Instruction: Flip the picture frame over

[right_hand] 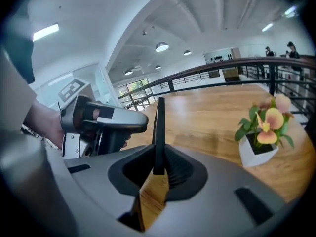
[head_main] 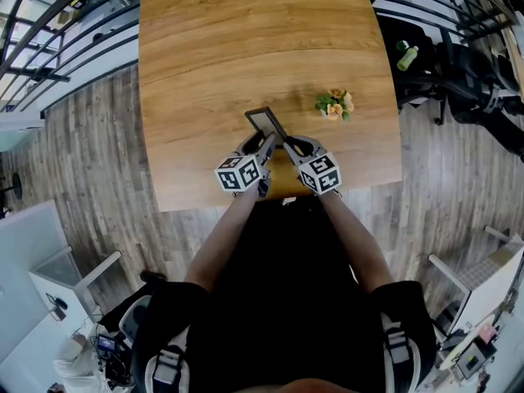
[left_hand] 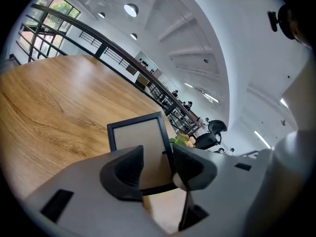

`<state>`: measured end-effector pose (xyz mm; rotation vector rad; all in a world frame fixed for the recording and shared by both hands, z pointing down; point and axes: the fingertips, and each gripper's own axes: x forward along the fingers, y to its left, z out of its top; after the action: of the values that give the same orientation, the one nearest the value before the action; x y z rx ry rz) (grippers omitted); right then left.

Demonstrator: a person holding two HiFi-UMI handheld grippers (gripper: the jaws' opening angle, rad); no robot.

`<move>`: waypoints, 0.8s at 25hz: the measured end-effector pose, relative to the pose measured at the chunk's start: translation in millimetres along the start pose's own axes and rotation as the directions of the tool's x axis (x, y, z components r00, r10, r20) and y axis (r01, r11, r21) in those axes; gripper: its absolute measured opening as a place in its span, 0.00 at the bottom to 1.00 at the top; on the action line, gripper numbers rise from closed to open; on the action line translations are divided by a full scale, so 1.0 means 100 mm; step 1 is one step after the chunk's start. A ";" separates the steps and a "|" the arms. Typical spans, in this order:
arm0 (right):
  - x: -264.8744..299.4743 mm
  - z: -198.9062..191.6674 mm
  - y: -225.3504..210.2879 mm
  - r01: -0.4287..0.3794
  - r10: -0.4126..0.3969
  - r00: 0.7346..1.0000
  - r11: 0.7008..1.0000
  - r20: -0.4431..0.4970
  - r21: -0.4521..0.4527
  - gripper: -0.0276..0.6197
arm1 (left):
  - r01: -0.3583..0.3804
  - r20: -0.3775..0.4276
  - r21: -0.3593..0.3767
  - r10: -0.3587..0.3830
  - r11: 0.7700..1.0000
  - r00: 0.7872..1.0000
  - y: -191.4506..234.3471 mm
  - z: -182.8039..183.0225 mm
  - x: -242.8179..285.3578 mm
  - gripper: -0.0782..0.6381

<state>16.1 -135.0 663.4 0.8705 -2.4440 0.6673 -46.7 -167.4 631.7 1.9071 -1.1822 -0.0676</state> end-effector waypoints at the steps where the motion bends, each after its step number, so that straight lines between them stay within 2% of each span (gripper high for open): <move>1: 0.00 0.02 0.02 0.005 -0.005 1.000 0.999 0.000 -0.032 0.15 | 0.005 0.003 -0.006 -0.005 1.000 1.000 -0.03 0.03 0.02 0.37; 9: -0.01 0.13 0.16 0.032 -0.035 0.999 0.973 -0.006 -0.229 0.15 | 0.009 -0.018 -0.082 -0.011 0.997 1.000 -0.07 0.03 0.11 0.41; 14: -0.01 0.15 0.21 0.080 -0.095 0.995 0.904 -0.017 -0.419 0.15 | -0.035 -0.025 -0.107 0.033 0.994 0.999 -0.01 0.02 0.12 0.42; 20: 0.01 0.17 0.26 0.096 -0.113 0.994 0.859 -0.003 -0.503 0.15 | -0.066 -0.024 -0.162 0.063 0.985 0.998 0.08 0.02 0.16 0.42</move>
<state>-5.7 -127.4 643.5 0.7564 -2.3484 -0.0108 -45.1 -182.0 641.7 1.7224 -1.1885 -0.1073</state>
